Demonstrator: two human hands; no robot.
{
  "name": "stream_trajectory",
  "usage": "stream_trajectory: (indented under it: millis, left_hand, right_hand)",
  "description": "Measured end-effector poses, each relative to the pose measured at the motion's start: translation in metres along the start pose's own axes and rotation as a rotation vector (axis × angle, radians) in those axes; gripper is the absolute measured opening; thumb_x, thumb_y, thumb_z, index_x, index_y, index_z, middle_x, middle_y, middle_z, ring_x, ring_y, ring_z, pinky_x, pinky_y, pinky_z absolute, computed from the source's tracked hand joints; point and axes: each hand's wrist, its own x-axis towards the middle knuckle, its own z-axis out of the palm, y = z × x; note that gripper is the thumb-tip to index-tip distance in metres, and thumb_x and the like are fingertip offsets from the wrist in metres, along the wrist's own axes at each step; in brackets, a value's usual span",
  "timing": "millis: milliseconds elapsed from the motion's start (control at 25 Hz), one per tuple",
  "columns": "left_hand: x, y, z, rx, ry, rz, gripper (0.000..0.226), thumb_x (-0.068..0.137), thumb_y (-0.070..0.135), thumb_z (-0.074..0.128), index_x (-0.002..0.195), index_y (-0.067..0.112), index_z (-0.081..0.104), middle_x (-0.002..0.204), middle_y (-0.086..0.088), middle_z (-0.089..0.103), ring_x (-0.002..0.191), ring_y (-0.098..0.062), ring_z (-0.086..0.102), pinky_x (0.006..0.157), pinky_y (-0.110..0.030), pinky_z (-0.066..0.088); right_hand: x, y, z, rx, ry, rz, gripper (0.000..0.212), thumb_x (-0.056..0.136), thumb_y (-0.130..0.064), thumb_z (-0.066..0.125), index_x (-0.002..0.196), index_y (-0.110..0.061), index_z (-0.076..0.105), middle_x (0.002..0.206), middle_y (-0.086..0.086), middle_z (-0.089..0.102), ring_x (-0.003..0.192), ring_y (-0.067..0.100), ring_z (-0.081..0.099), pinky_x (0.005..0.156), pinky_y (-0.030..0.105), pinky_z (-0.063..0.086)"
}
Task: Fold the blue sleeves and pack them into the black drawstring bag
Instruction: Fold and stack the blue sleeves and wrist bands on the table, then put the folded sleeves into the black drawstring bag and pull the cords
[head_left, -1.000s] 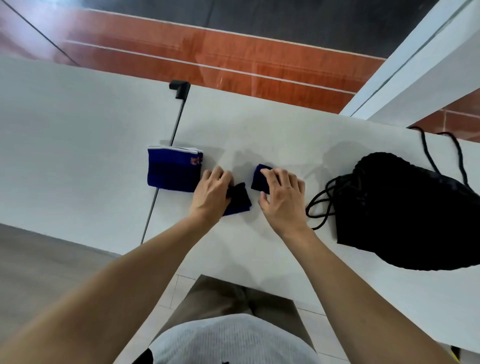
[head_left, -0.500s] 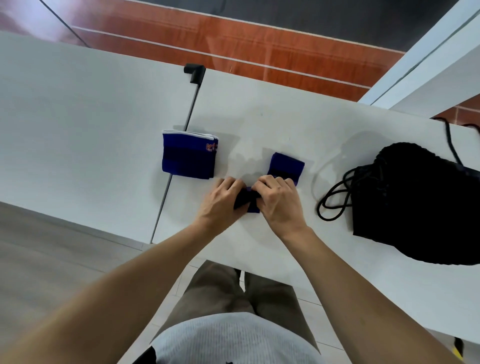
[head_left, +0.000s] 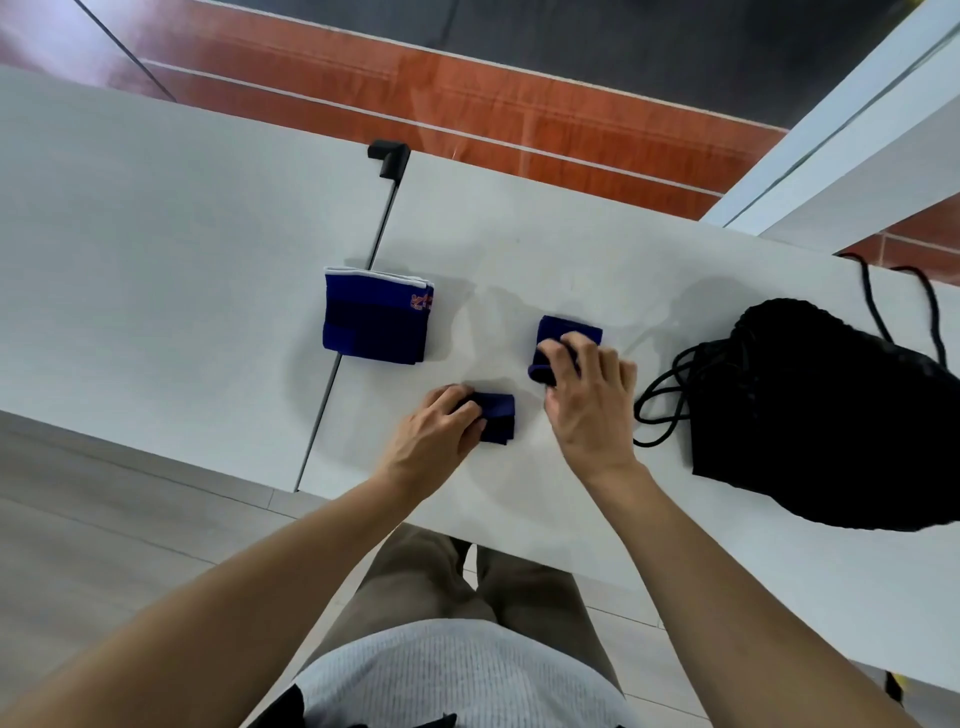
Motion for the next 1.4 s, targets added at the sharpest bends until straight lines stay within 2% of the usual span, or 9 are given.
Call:
stream_trajectory:
  millis: [80, 240, 400, 520, 720, 920, 1080, 1240, 1400]
  left_hand:
    - [0.0, 0.0, -0.001, 0.006, -0.005, -0.009, 0.024, 0.097, 0.029, 0.051, 0.099, 0.011, 0.067, 0.121, -0.011, 0.064, 0.111, -0.032, 0.06, 0.069, -0.044, 0.06]
    - [0.0, -0.001, -0.002, 0.016, -0.063, -0.036, 0.014, 0.094, 0.026, 0.059, 0.099, 0.014, 0.063, 0.122, -0.009, 0.064, 0.108, -0.035, 0.058, 0.075, -0.045, 0.057]
    - [-0.002, -0.002, -0.01, -0.038, -0.185, -0.072, 0.018, 0.095, 0.024, 0.061, 0.111, 0.016, 0.058, 0.125, -0.006, 0.058, 0.109, -0.033, 0.053, 0.076, -0.041, 0.053]
    - [-0.004, -0.002, -0.014, -0.05, -0.288, -0.078, 0.035, 0.096, 0.025, 0.06, 0.129, 0.02, 0.05, 0.133, -0.005, 0.051, 0.116, -0.029, 0.046, 0.087, -0.039, 0.052]
    - [-0.005, -0.003, -0.02, 0.031, -0.487, -0.069, 0.046, 0.094, 0.033, 0.063, 0.135, 0.016, 0.05, 0.13, -0.008, 0.048, 0.115, -0.026, 0.044, 0.095, -0.037, 0.049]
    - [-0.01, 0.003, -0.022, 0.048, -0.56, -0.09, 0.041, 0.095, 0.034, 0.06, 0.127, 0.013, 0.048, 0.127, -0.008, 0.05, 0.107, -0.024, 0.051, 0.091, -0.034, 0.051]
    - [-0.018, 0.006, -0.026, -0.108, -0.532, -0.158, 0.03, 0.099, 0.031, 0.055, 0.12, 0.015, 0.041, 0.119, -0.008, 0.062, 0.094, -0.024, 0.061, 0.083, -0.036, 0.055]
    - [-0.008, 0.005, -0.036, -0.282, -0.439, -0.276, 0.025, 0.099, 0.027, 0.057, 0.113, 0.017, 0.039, 0.107, -0.009, 0.064, 0.085, -0.026, 0.062, 0.078, -0.045, 0.056]
    - [0.012, 0.019, -0.051, -0.339, -0.313, -0.246, 0.023, 0.097, 0.022, 0.06, 0.104, 0.014, 0.04, 0.09, -0.003, 0.058, 0.074, -0.024, 0.054, 0.062, -0.036, 0.044]
  right_hand:
    - [0.015, 0.013, -0.002, 0.005, -0.065, 0.056, 0.055, 0.075, -0.016, 0.077, 0.127, -0.022, 0.061, 0.128, 0.003, 0.058, 0.112, 0.026, 0.048, 0.095, 0.039, 0.029]
    - [0.042, 0.032, -0.004, 0.121, -0.255, 0.092, 0.024, 0.092, -0.024, 0.064, 0.116, -0.027, 0.069, 0.122, -0.002, 0.064, 0.114, 0.025, 0.053, 0.097, 0.039, 0.027]
    - [0.057, 0.042, 0.002, 0.157, -0.377, 0.112, 0.029, 0.09, -0.026, 0.066, 0.119, -0.029, 0.065, 0.146, 0.001, 0.046, 0.13, 0.026, 0.046, 0.11, 0.04, 0.024]
    - [0.057, 0.039, 0.003, 0.257, -0.493, 0.153, 0.037, 0.09, -0.025, 0.066, 0.125, -0.025, 0.054, 0.132, 0.002, 0.053, 0.118, 0.029, 0.049, 0.102, 0.04, 0.039]
    - [0.044, 0.027, 0.004, 0.201, -0.504, 0.274, 0.06, 0.089, -0.03, 0.068, 0.141, -0.022, 0.04, 0.132, 0.013, 0.052, 0.121, 0.033, 0.045, 0.101, 0.043, 0.038]
    - [0.031, 0.019, 0.005, 0.059, -0.53, 0.436, 0.054, 0.085, -0.043, 0.069, 0.132, -0.021, 0.054, 0.127, 0.009, 0.058, 0.121, 0.031, 0.049, 0.102, 0.042, 0.033]
    - [0.005, 0.015, -0.003, 0.145, -0.455, 0.426, 0.041, 0.087, -0.043, 0.067, 0.122, -0.023, 0.058, 0.122, 0.005, 0.059, 0.114, 0.03, 0.052, 0.099, 0.043, 0.034]
    - [-0.018, 0.017, -0.021, 0.497, -0.327, 0.436, 0.024, 0.088, -0.033, 0.068, 0.108, -0.022, 0.059, 0.097, -0.001, 0.069, 0.092, 0.024, 0.063, 0.083, 0.041, 0.049]
    - [-0.028, 0.02, -0.05, 0.564, -0.206, 0.426, 0.022, 0.086, -0.024, 0.072, 0.107, -0.024, 0.065, 0.093, -0.006, 0.067, 0.088, 0.017, 0.061, 0.076, 0.031, 0.048]
